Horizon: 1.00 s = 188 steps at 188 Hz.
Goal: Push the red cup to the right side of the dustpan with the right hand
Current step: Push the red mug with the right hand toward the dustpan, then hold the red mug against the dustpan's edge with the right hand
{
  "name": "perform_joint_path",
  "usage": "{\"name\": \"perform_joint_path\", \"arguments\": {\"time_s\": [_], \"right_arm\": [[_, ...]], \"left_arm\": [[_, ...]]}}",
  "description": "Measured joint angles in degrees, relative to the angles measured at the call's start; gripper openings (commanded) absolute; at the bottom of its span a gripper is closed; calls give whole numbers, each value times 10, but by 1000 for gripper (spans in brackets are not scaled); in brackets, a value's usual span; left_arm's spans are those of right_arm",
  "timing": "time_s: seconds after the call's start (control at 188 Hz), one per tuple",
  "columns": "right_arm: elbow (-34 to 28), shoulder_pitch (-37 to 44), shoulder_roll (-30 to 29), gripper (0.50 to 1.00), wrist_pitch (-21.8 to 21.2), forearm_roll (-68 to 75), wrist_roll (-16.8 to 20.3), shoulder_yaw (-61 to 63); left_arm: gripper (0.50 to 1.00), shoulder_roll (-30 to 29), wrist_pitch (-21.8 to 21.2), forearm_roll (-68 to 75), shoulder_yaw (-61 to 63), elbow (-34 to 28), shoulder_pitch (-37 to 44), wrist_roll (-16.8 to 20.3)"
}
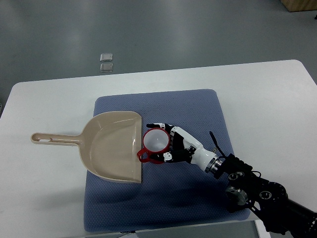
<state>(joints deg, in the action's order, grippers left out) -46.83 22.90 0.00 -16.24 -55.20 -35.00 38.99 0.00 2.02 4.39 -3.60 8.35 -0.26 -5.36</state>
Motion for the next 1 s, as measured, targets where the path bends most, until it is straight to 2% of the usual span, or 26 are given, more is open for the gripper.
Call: {"name": "perform_joint_path", "arguments": {"time_s": [0.675, 0.998], "right_arm": [[-12, 2, 0, 930, 17, 3, 0, -25], [-9, 2, 0, 932, 5, 4, 0, -24]], "left_arm": [[1000, 0, 0, 0, 0, 0, 0, 0], [1000, 0, 0, 0, 0, 0, 0, 0]]}}
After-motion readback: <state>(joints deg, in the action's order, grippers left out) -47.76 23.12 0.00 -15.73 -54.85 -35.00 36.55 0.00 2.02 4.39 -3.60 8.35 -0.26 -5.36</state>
